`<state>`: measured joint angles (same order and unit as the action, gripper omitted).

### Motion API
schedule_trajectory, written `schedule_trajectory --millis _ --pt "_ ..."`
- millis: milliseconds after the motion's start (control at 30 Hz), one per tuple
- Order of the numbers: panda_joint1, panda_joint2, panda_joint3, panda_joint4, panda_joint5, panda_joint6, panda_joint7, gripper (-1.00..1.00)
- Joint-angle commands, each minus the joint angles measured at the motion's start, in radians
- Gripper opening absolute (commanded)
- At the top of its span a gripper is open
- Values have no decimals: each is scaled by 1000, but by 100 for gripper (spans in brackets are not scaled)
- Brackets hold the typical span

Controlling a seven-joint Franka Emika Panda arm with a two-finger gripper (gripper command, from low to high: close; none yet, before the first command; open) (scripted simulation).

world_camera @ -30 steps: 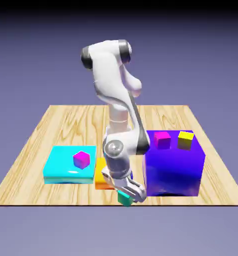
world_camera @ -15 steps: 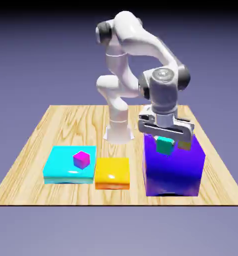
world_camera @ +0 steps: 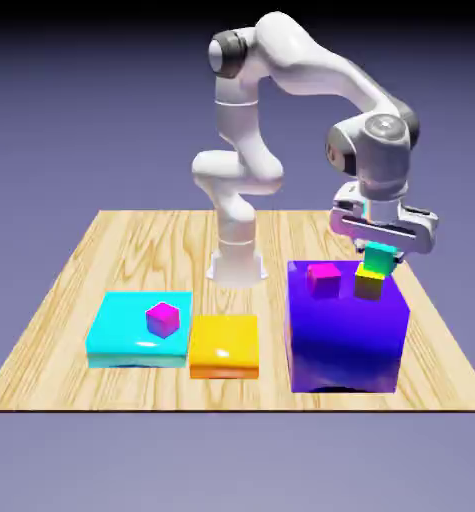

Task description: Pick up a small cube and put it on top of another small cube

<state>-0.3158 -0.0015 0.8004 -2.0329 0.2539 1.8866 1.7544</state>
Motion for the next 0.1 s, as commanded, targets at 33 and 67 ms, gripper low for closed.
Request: schedule_trajectory --millis 33,67 --pt "-34 -22 -8 68 6 -87 -3 100" --pt "-35 -23 -8 73 7 -93 -3 100"
